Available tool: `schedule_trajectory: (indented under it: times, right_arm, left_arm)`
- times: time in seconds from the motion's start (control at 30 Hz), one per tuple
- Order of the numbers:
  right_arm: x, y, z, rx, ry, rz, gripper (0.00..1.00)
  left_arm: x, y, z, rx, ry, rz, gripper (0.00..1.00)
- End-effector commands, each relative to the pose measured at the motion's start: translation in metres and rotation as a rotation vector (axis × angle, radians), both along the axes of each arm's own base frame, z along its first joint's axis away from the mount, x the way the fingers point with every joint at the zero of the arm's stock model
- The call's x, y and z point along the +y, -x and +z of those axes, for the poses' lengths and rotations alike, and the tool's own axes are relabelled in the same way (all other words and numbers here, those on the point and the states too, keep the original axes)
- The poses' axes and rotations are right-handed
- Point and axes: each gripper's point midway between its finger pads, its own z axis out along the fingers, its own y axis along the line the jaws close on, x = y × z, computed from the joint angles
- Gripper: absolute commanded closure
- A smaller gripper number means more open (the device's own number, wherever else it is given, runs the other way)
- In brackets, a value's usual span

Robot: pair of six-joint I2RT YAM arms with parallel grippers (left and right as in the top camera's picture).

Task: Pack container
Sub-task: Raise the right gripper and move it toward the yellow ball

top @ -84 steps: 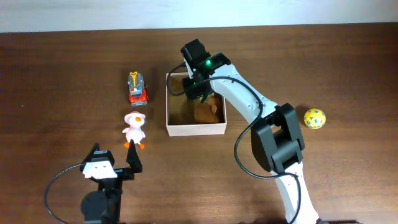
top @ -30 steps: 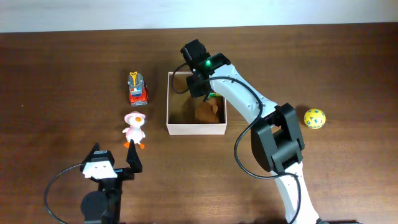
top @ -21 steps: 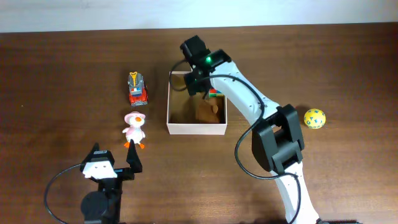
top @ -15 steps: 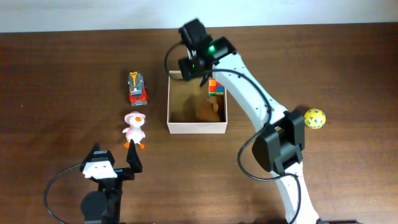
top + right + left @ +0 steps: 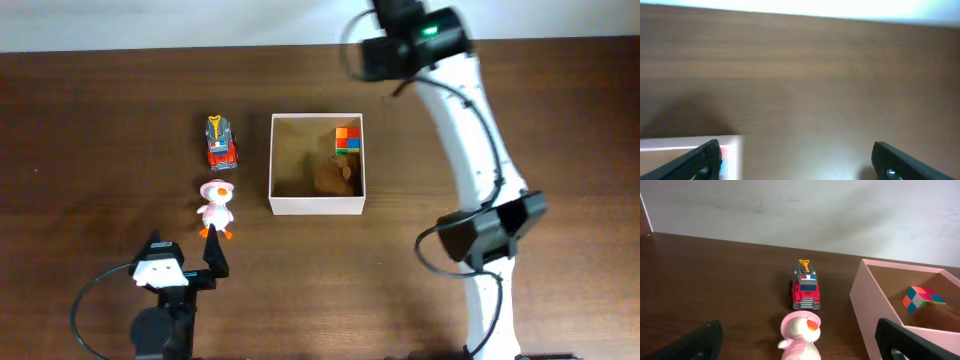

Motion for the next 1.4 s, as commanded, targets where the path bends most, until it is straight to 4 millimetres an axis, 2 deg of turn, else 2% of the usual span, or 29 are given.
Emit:
schedule_trajectory:
  times: [0.0, 0.47, 0.63, 0.93, 1.37]
  right_arm:
    - [-0.036, 0.004, 0.016, -0.023, 0.011, -0.097, 0.01]
    - [-0.134, 0.012, 0.011, 0.020, 0.026, -0.285, 0.01]
    - [-0.162, 0.015, 0.011, 0.021, 0.021, -0.338, 0.01]
    - [-0.178, 0.017, 0.010, 0.023, 0.008, -0.369, 0.01]
    - [-0.179, 0.017, 0.010, 0.023, 0.008, -0.370, 0.01]
  left_arm:
    - [0.000, 0.000, -0.002, 0.003, -0.015, -0.006, 0.01]
    - [0.000, 0.000, -0.002, 0.002, -0.015, -0.006, 0.01]
    - [0.000, 0.000, -0.002, 0.002, -0.015, -0.006, 0.01]
    - [0.000, 0.000, -0.002, 0.002, -0.015, -0.006, 0.01]
    - [0.002, 0.000, -0.002, 0.002, -0.017, 0.007, 0.01]
